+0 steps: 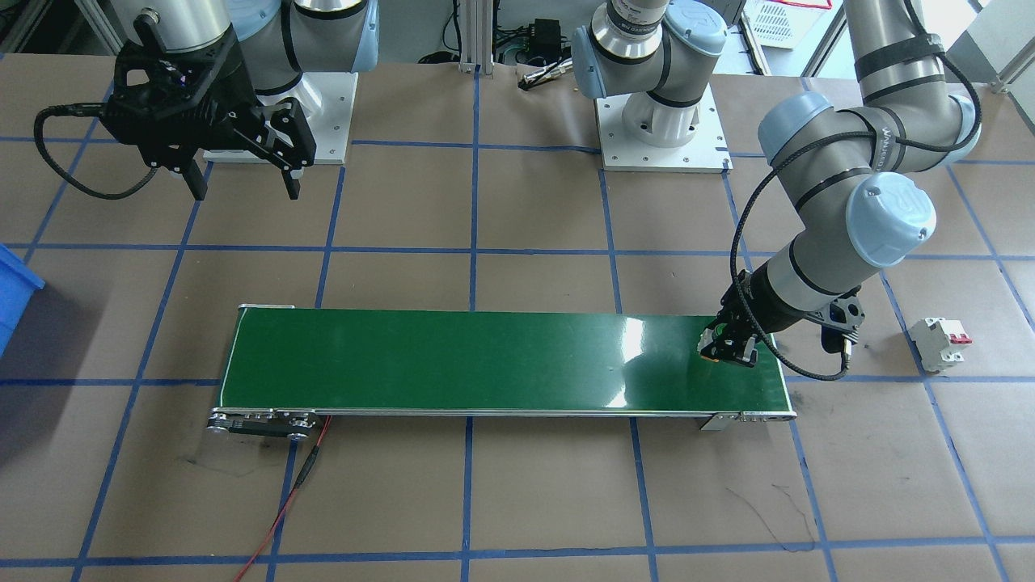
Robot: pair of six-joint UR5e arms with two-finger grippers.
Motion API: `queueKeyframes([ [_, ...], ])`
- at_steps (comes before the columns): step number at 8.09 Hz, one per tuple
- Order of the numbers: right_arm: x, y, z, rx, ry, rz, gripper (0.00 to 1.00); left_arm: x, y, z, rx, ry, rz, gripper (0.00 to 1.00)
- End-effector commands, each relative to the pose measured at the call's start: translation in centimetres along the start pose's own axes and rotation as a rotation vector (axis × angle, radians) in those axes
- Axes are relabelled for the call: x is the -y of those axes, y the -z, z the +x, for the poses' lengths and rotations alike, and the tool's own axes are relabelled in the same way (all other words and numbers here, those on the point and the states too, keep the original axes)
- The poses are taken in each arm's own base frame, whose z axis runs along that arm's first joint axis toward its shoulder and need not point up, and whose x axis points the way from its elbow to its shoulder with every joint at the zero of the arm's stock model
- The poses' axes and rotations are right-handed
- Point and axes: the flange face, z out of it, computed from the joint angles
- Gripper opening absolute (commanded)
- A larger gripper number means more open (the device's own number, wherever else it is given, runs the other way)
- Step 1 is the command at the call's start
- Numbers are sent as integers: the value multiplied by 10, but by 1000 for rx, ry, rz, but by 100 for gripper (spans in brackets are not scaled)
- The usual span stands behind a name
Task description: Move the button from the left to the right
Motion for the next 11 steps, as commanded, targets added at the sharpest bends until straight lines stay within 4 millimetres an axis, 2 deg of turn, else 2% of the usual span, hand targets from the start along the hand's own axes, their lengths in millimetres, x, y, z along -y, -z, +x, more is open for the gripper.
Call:
queueKeyframes([
  [1, 0, 0, 0, 1, 0, -1, 100, 2, -5, 2, -4, -11, 3, 12],
  [6, 0, 0, 0, -1, 0, -1, 100, 5, -9, 3, 1, -5, 0, 12],
  [9, 0, 0, 0, -1, 0, 1, 100, 7, -16, 5, 13, -6, -7, 19],
  [10, 0, 0, 0, -1, 0, -1, 100, 7, -18, 4, 18, -9, -5, 64],
  [11, 0, 0, 0, -1, 0, -1, 100, 9, -21, 5, 26, -10, -7, 100],
])
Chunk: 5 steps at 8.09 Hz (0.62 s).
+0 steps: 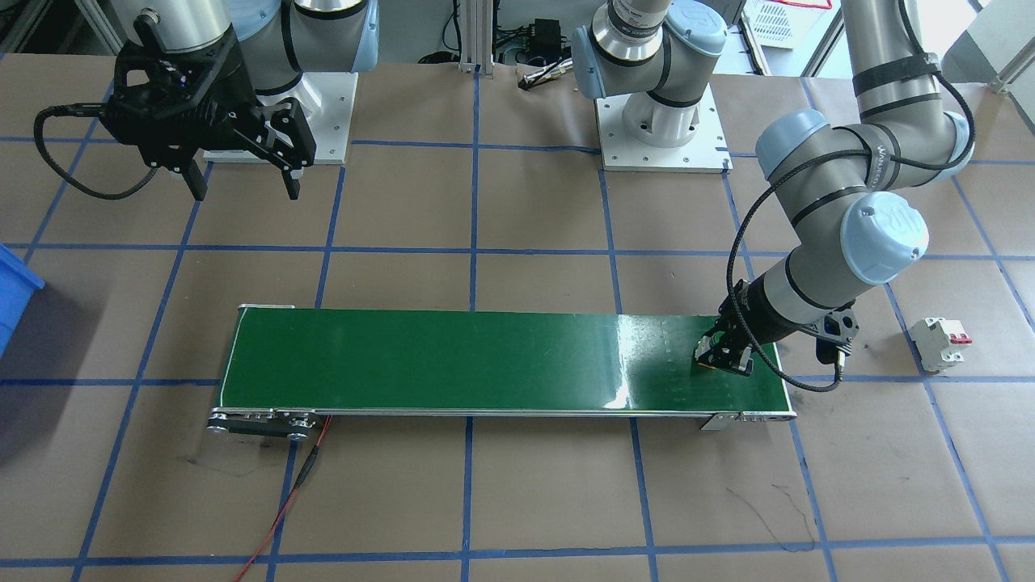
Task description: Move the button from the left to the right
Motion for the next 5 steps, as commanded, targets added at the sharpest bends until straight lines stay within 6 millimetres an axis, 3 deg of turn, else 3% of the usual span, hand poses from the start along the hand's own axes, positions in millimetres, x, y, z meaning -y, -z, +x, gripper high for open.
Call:
queueKeyframes([
  [1, 0, 0, 0, 0, 0, -1, 100, 4, -6, -1, 28, -2, 19, 100],
  [5, 0, 0, 0, 0, 0, -1, 100, 2, 3, -2, 14, -12, 32, 100],
])
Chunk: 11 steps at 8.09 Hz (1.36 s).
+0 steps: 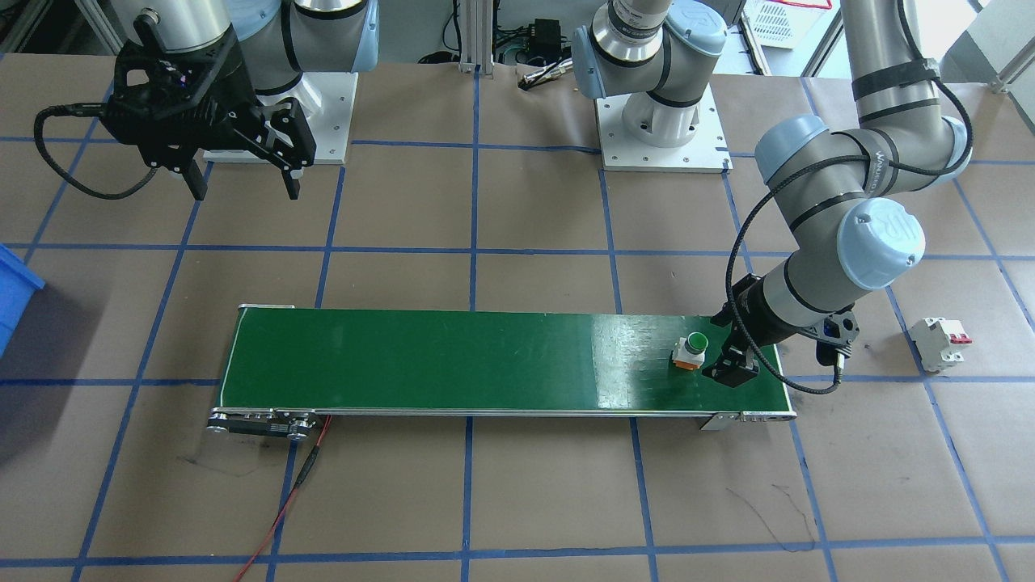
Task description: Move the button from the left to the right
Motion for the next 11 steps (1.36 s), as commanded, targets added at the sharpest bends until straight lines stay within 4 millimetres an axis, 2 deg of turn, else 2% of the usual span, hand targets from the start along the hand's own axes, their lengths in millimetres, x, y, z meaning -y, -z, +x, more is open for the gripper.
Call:
queueKeyframes([
  [1, 0, -1, 0, 0, 0, -2, 100, 1, 10, -3, 1, -8, 38, 100],
  [2, 0, -2, 0, 0, -1, -5, 100, 11, 18, -9, 63, -39, 154, 100],
  [3, 2, -8, 0, -1, 0, -17, 100, 11, 44, -14, 113, -254, 269, 100],
  [4, 5, -16, 0, -1, 1, -32, 100, 7, 88, -18, 85, -423, 321, 100],
  [5, 11, -35, 0, -3, 1, -69, 99, -8, 127, -27, 51, -483, 361, 100],
  [6, 20, -61, -1, -3, 2, -107, 96, -29, 149, -38, 63, -526, 342, 100],
  [7, 26, -77, 0, -3, 1, -135, 92, -49, 166, -42, 91, -718, 341, 100],
  [8, 31, -82, 1, -3, -1, -128, 92, -73, 197, -42, 64, -818, 387, 100],
  [9, 37, -93, 0, -3, -1, -128, 92, -109, 224, -46, 19, -872, 374, 100],
  [10, 47, -107, 0, -5, -1, -122, 92, -140, 235, -58, 62, -921, 316, 100],
  [11, 55, -122, 0, -8, -1, -117, 92, -156, 251, -70, 94, -940, 280, 100],
])
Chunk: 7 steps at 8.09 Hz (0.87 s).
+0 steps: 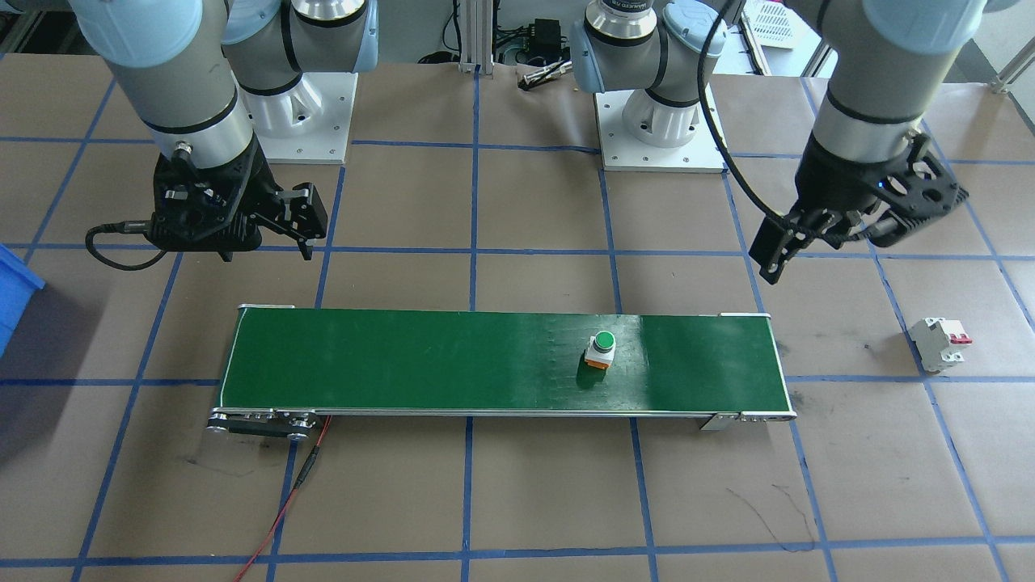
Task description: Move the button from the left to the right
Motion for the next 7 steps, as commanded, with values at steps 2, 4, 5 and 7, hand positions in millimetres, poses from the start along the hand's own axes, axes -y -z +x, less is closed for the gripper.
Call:
queueKeyframes([
  [2, 36, -64, 0, -7, -2, 17, 91, -27, 72, 14, -18, -95, -82, 100],
  [4, 36, -73, -2, 2, -2, 14, 92, -22, 66, 31, -90, -120, -111, 100],
  [5, 36, -74, -2, 8, -4, 11, 92, -22, 70, 37, -96, -192, -93, 100],
  [7, 39, -79, -5, 89, -11, 4, 92, -13, 77, 40, -105, -196, -68, 100],
])
